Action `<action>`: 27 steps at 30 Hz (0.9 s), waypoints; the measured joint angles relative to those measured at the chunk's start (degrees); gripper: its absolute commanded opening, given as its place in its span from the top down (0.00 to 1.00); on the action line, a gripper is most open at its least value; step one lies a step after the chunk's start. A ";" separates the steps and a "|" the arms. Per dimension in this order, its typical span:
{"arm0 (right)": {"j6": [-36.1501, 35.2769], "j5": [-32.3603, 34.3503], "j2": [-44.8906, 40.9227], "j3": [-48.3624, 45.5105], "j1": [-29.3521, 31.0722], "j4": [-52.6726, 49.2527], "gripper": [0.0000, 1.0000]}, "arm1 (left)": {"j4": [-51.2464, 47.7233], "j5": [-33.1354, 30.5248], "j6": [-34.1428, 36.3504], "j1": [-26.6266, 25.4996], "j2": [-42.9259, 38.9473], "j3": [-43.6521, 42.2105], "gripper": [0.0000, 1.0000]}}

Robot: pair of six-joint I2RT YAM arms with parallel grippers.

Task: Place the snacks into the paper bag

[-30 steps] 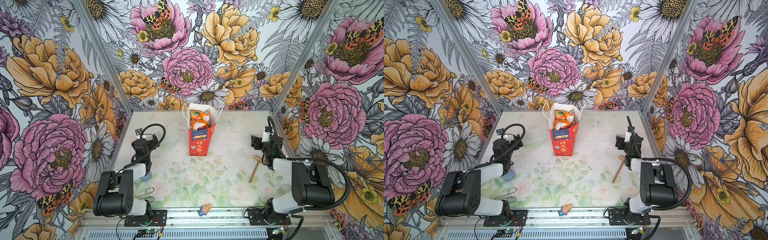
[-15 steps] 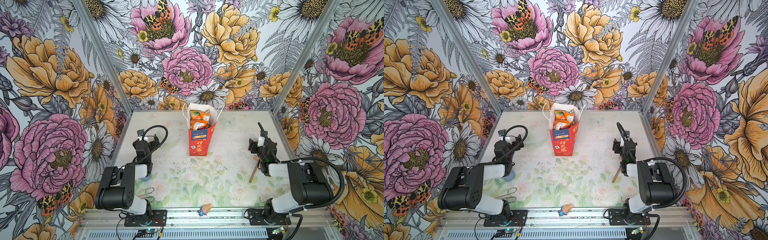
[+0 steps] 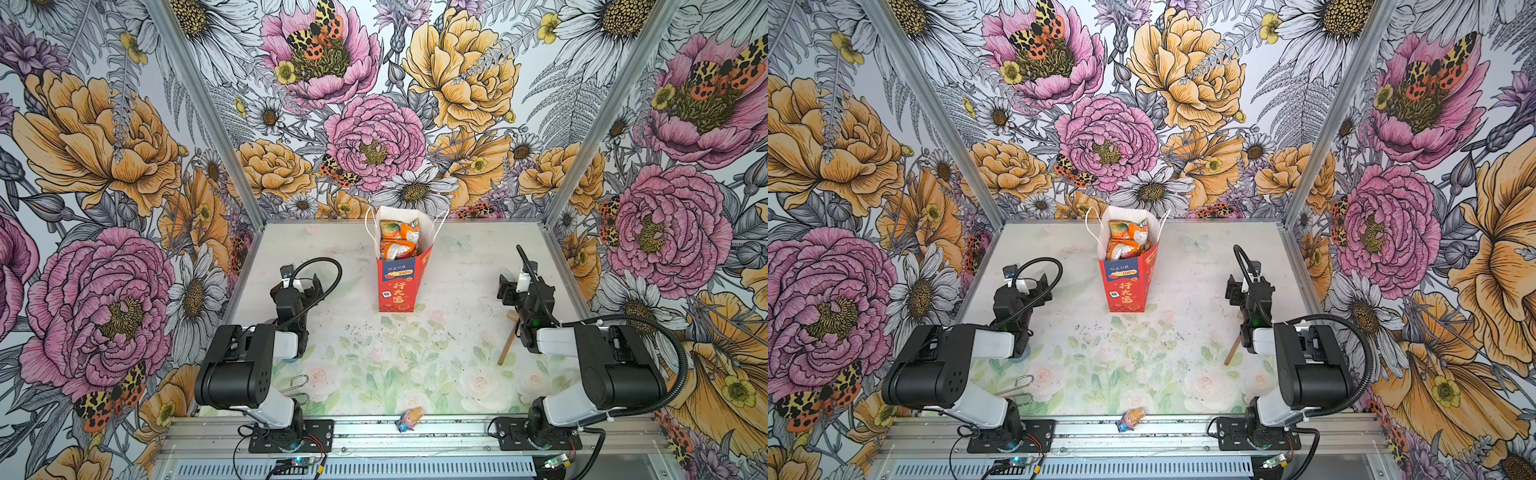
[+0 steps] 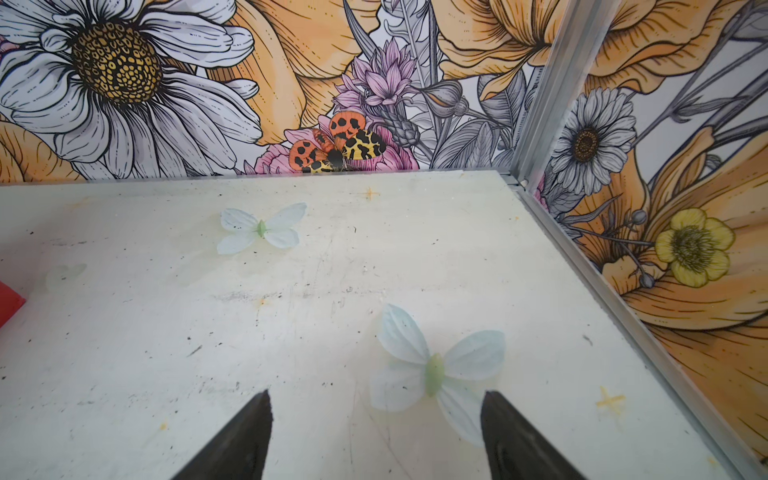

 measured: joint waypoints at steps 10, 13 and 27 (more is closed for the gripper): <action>0.00 0.42 0.31 0.00 0.00 0.00 0.00 | 1.16 0.00 0.13 0.00 -0.02 0.00 0.01; 0.00 0.44 0.31 0.00 0.00 0.00 0.00 | 1.46 0.00 0.13 0.00 -0.02 0.00 0.01; 0.00 0.44 0.31 0.00 0.00 0.00 0.00 | 1.46 -0.20 1.20 -0.85 -0.02 0.00 0.01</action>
